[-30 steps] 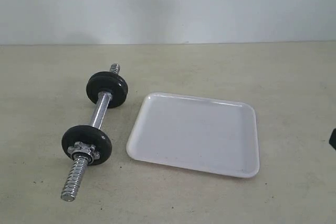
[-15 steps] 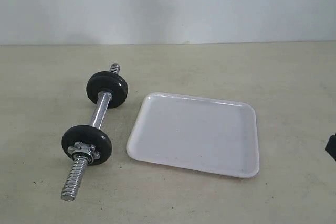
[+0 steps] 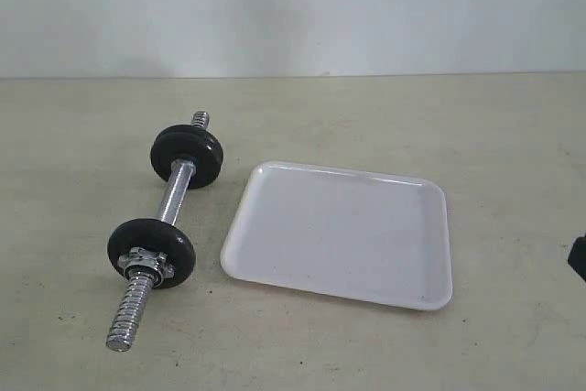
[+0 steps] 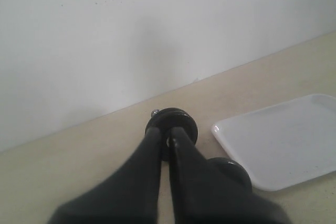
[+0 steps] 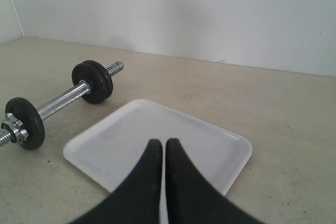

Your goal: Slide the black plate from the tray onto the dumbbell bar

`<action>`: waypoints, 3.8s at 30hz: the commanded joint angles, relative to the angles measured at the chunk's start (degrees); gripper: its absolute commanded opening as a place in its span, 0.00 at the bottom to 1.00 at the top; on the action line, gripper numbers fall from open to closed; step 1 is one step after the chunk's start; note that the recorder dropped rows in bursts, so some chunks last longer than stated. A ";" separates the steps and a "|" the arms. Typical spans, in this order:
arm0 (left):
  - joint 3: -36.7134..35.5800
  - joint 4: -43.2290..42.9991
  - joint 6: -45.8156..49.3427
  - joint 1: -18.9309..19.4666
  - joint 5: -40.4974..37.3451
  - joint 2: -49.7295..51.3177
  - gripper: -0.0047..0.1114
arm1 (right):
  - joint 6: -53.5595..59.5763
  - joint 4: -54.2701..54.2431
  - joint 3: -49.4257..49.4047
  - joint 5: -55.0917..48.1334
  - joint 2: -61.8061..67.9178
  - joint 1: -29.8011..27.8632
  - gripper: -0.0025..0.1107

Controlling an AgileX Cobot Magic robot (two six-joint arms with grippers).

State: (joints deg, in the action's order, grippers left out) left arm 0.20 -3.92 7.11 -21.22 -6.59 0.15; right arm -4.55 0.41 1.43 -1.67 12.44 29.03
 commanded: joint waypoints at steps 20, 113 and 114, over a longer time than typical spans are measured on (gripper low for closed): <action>-0.20 0.22 0.21 -0.02 0.08 -0.15 0.08 | 3.80 0.04 -0.30 -7.88 -10.82 -30.25 0.02; -0.20 0.22 0.21 -0.02 0.08 -0.15 0.08 | 3.15 0.04 -1.43 -18.98 -12.44 -29.46 0.02; -0.20 0.22 0.21 -0.02 0.08 -0.15 0.08 | 3.15 0.04 -1.43 -18.98 -12.44 -29.46 0.02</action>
State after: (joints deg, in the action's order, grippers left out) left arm 0.20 -3.92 7.11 -21.22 -6.59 0.15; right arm -1.64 0.33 0.23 -21.37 0.31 -0.56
